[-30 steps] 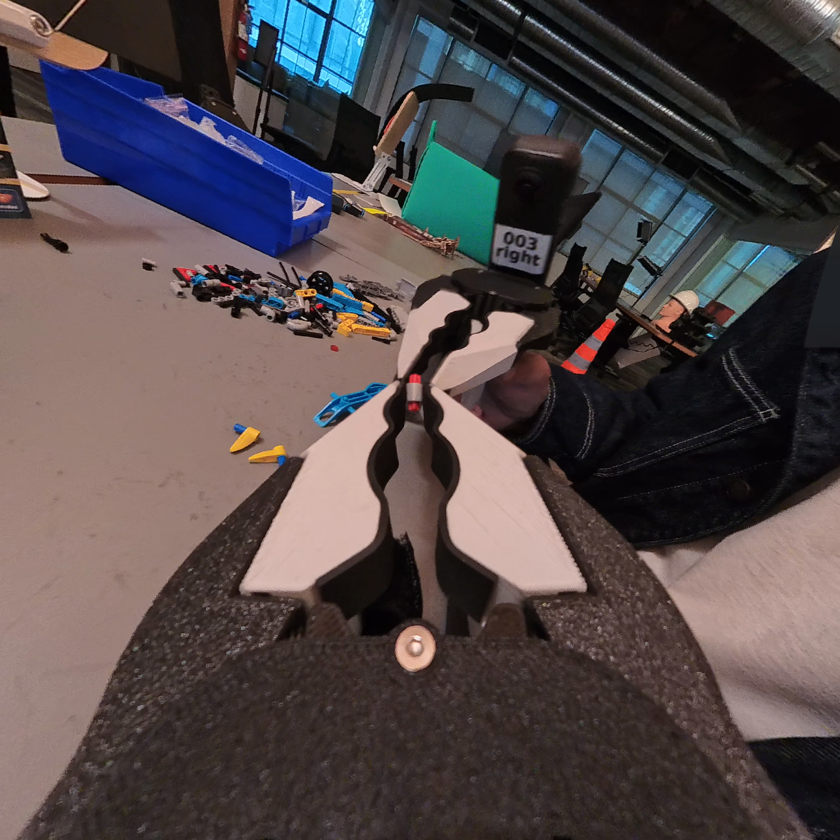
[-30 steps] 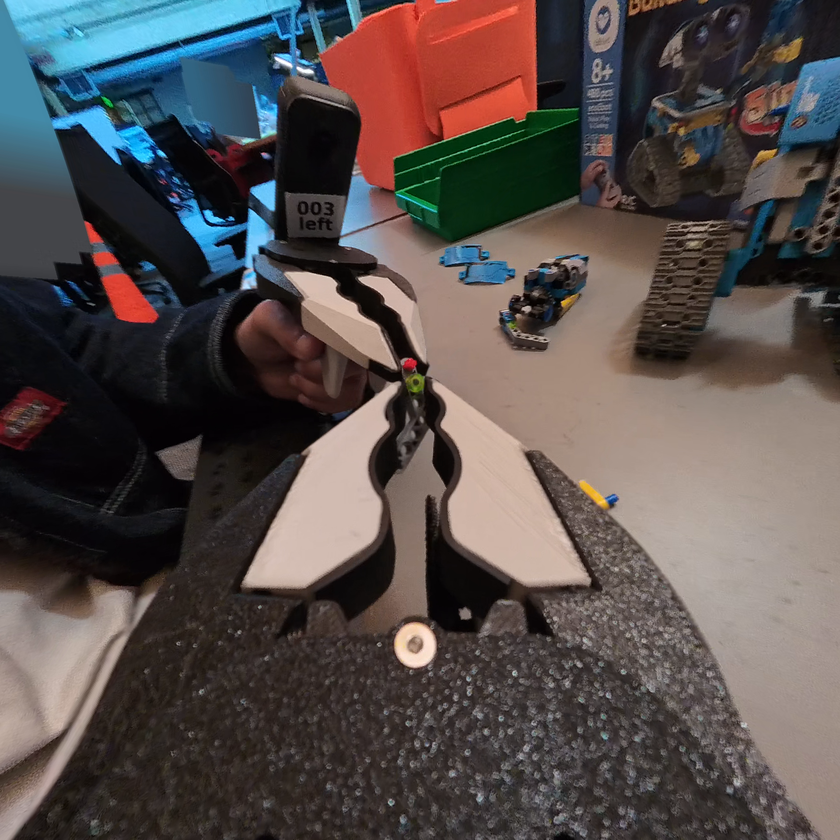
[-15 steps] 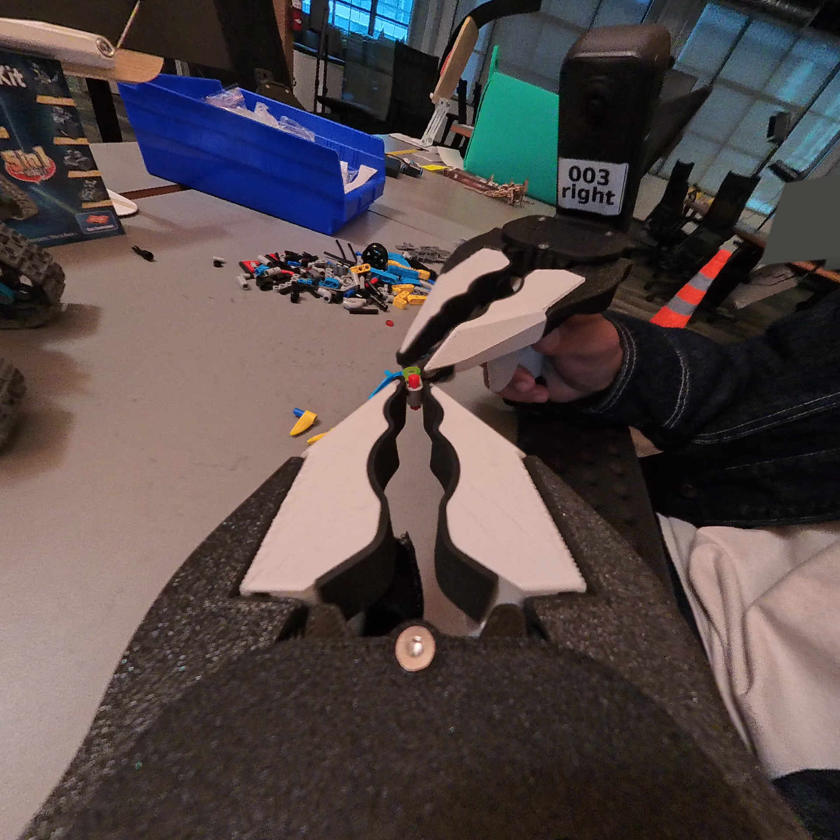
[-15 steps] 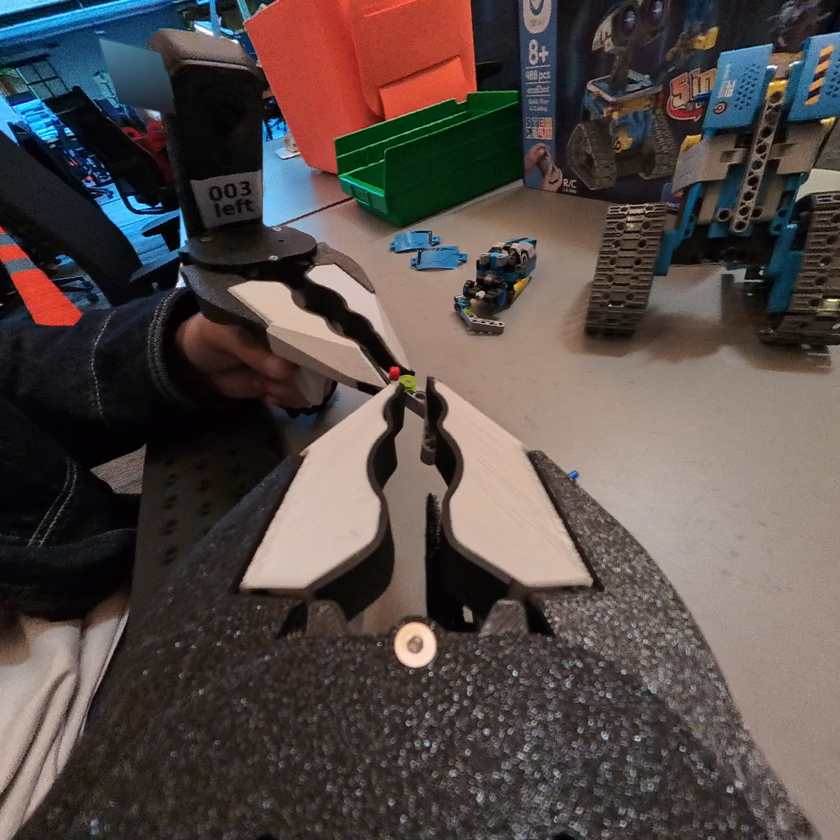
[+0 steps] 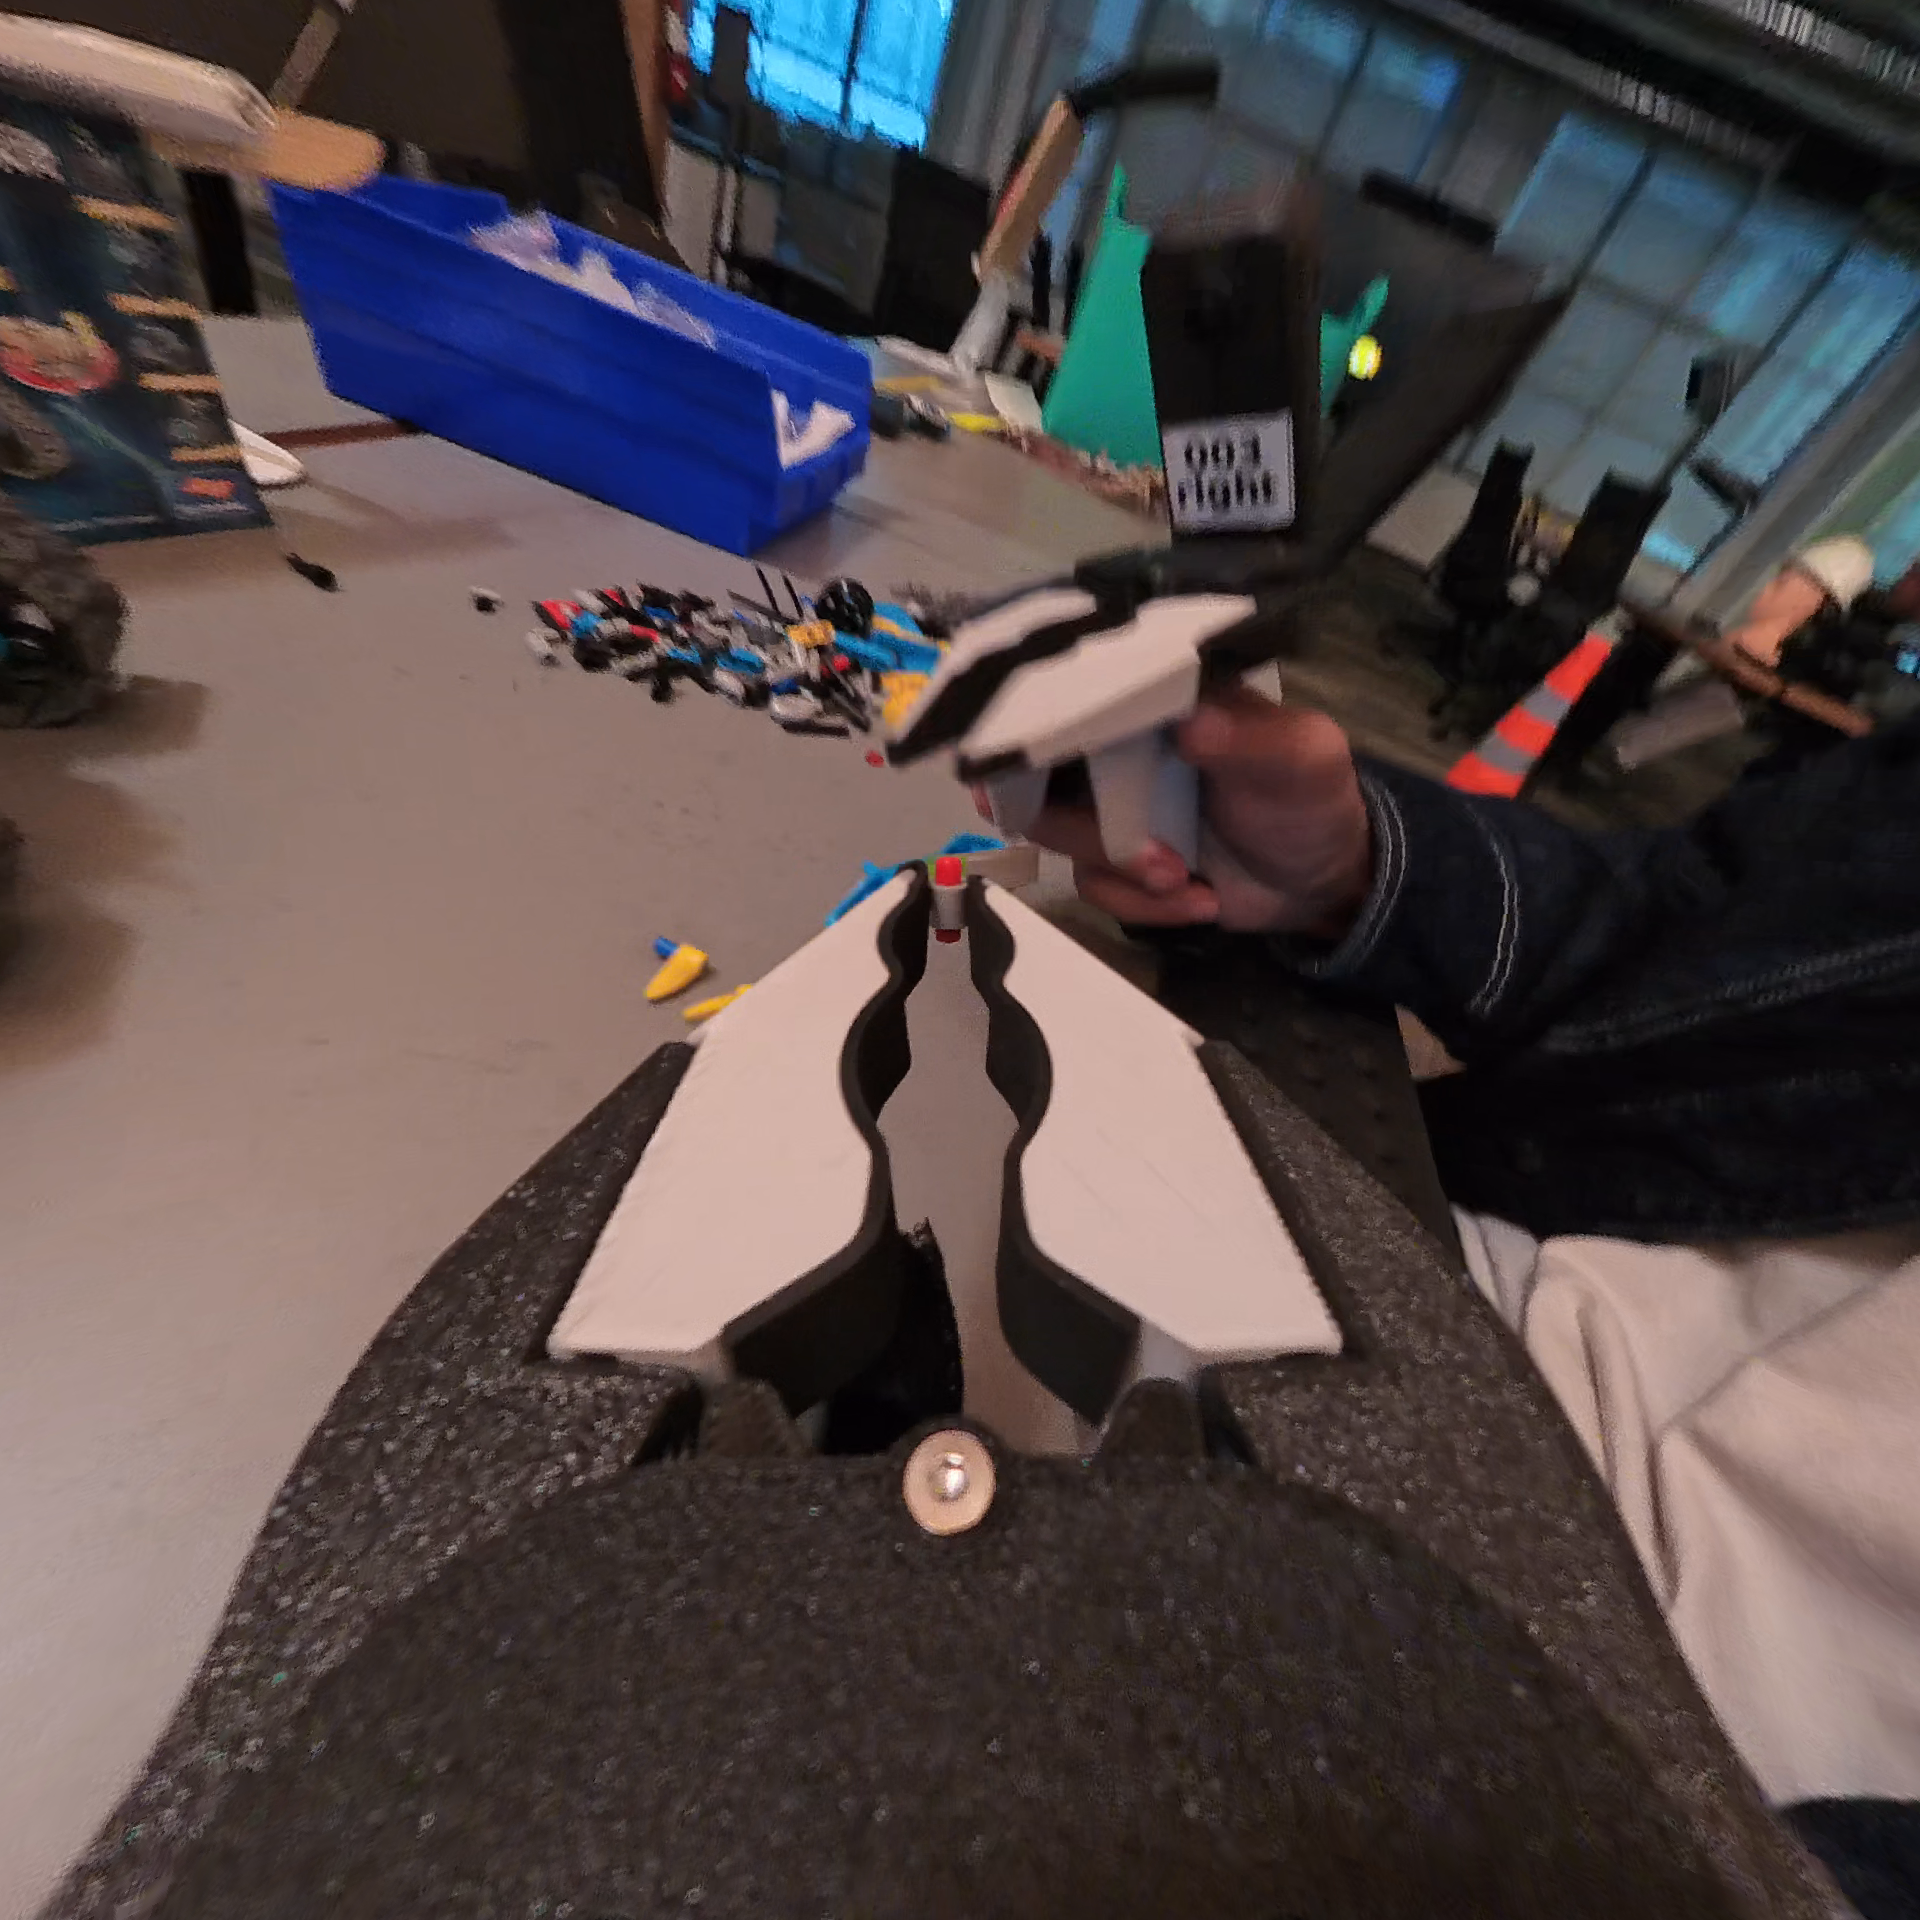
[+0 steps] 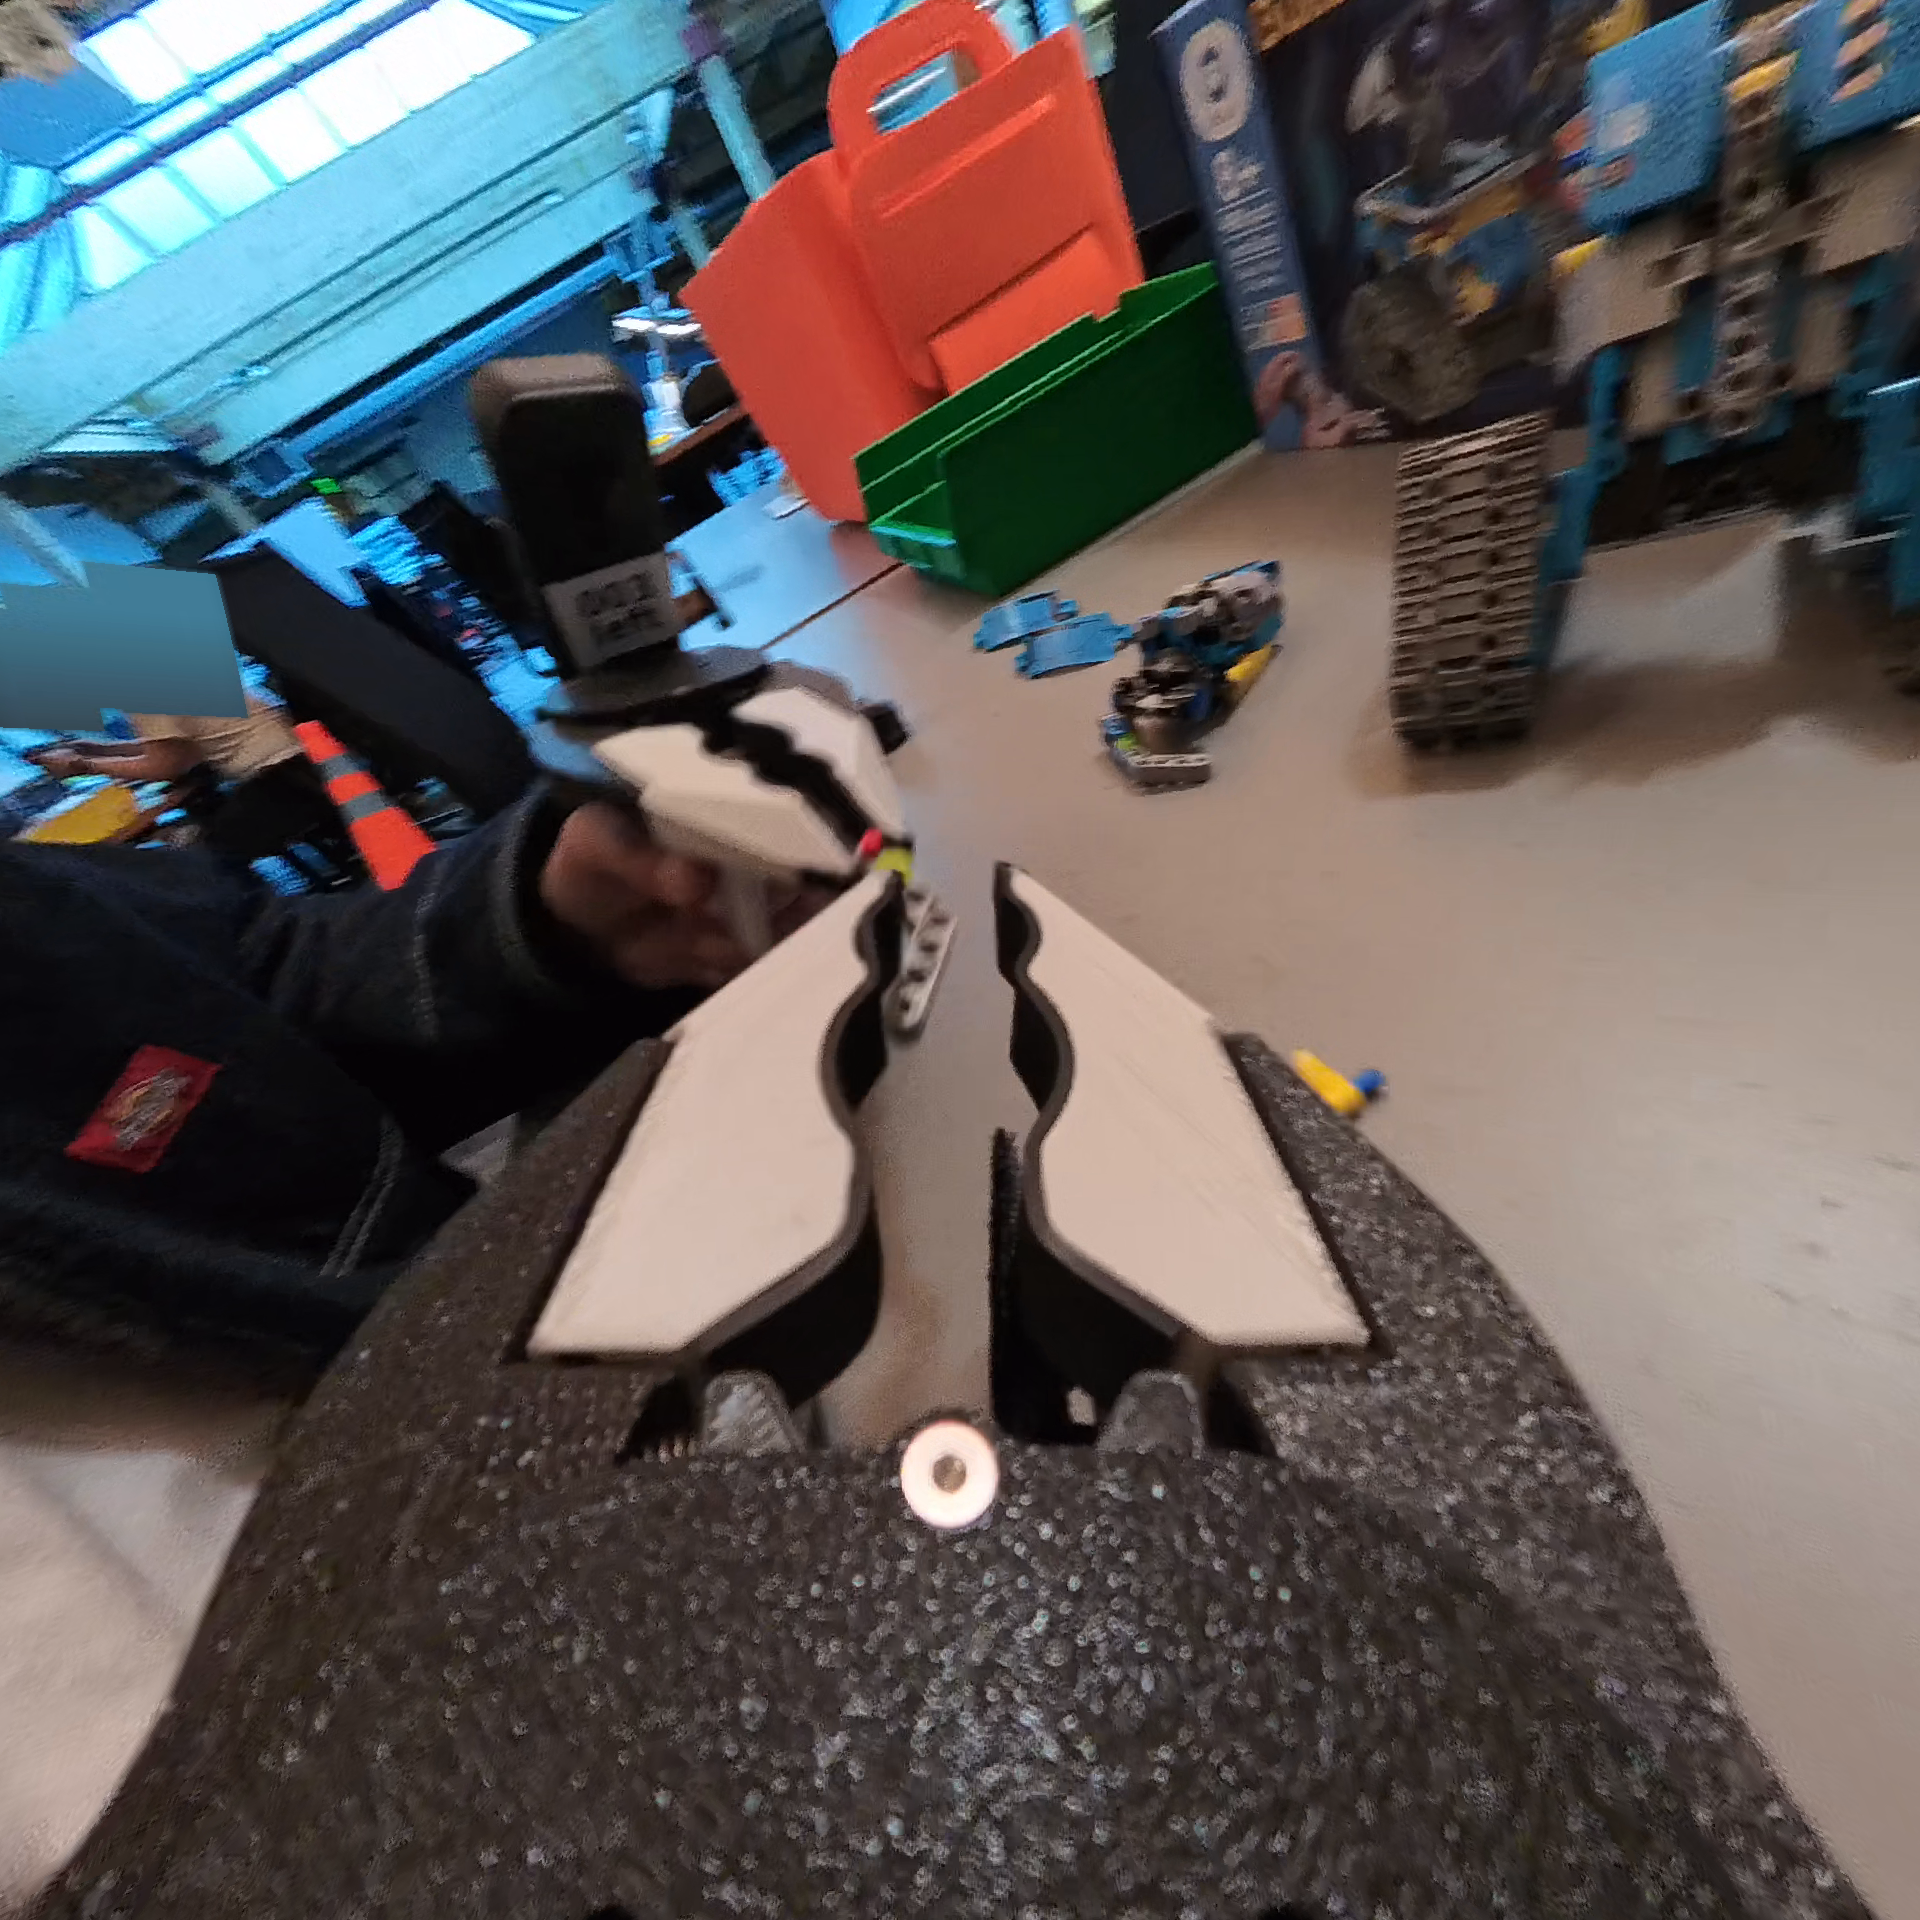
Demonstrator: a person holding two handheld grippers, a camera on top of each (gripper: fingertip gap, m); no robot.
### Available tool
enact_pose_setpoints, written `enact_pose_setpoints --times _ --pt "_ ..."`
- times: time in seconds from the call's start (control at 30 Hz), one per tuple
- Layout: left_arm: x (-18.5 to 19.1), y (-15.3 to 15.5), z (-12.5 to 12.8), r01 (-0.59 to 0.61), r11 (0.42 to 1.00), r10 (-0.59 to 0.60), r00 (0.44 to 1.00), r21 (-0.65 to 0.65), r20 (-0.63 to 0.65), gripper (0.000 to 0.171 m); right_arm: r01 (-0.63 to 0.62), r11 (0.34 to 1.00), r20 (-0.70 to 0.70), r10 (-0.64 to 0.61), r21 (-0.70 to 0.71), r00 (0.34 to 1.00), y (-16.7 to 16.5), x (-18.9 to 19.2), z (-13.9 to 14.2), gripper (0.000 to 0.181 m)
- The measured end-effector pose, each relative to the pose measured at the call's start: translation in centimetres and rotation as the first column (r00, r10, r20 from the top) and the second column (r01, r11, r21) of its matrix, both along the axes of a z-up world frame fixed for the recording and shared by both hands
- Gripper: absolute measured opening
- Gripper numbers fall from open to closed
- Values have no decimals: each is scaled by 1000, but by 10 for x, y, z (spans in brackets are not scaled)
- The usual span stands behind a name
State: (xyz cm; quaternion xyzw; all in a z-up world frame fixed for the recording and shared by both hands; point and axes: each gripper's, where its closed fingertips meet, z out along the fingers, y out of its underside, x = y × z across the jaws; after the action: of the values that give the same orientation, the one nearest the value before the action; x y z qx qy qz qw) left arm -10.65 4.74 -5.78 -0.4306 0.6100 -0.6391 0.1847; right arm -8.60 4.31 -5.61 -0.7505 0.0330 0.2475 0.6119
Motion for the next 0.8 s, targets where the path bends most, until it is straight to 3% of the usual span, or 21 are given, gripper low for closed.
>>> enact_pose_setpoints --times 0.1,0.23,0.37,0.47,0.63,0.7,0.8 --pt "0 16 17 -47 993 53 997 -104 55 5 -95 995 -1 95 18 995 1 -20 3 33" --pt "-2 16 24 -32 988 43 996 -150 73 5 -30 999 163 25 29 986 4 -21 3 19" --pt "-5 7 25 -13 995 23 994 -102 105 6 19 997 188 -33 72 982 2 -14 10 16" --pt "-5 1 24 -22 1000 25 990 -22 140 5 -6 999 143 -1 52 990 2 -15 8 16" --pt "-3 -5 13 -92 972 48 978 215 203 6 12 1000 200 -15 15 980 3 -13 -1 10" --pt "2 -1 -2 -125 943 76 983 309 168 6 52 997 258 -38 -50 965 5 -7 -13 10" --pt "8 4 -39 -98 894 102 995 438 14 7 115 974 454 -14 -195 891 8 -1 -46 9"
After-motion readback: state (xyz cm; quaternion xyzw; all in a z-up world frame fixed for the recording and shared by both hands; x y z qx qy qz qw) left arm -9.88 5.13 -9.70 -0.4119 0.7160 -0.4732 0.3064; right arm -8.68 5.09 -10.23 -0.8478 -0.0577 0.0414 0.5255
